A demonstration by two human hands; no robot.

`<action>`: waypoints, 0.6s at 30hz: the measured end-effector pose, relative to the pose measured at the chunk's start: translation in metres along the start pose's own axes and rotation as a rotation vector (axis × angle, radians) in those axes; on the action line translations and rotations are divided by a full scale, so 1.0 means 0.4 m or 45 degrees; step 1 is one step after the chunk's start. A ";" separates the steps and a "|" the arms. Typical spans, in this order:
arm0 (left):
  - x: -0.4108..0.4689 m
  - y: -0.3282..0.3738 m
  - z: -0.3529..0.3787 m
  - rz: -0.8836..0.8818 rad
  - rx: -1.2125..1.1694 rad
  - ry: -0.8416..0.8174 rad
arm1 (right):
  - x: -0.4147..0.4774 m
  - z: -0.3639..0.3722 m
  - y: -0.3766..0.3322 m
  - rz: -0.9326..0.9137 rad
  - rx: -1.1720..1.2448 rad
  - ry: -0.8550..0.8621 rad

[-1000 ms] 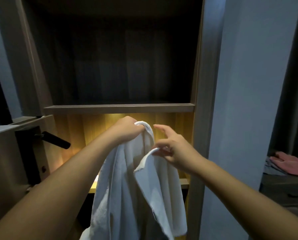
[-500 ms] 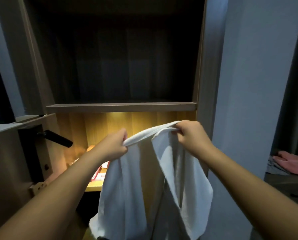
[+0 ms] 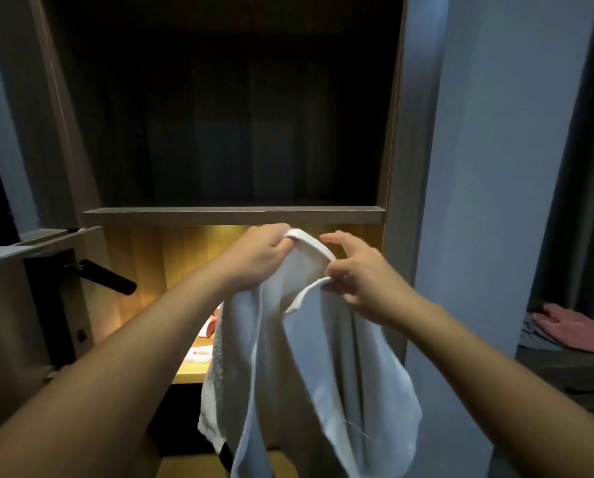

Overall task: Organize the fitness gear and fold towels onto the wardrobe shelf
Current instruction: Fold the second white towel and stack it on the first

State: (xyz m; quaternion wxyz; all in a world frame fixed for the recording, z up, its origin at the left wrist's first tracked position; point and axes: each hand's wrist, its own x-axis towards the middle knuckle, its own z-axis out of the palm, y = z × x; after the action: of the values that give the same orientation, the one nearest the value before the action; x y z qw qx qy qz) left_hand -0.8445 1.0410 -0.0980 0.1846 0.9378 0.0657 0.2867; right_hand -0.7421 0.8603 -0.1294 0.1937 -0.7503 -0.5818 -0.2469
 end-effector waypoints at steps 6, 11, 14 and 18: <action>-0.002 0.016 0.002 0.014 0.342 -0.286 | -0.004 0.040 -0.020 0.154 0.207 0.050; -0.040 -0.051 0.000 -0.209 0.518 -0.283 | 0.007 0.037 -0.016 0.198 0.179 0.080; -0.056 -0.075 -0.013 -0.375 0.466 -0.347 | 0.007 0.036 0.003 0.244 0.160 0.110; -0.067 -0.097 -0.043 -0.492 0.526 -0.472 | 0.000 0.040 0.039 0.326 0.124 0.180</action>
State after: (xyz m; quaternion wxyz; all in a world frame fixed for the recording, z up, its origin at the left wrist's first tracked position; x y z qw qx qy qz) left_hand -0.8769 1.0760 -0.1134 0.0505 0.9617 0.2643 0.0516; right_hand -0.7248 0.8658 -0.1421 0.3003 -0.7889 -0.4776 -0.2437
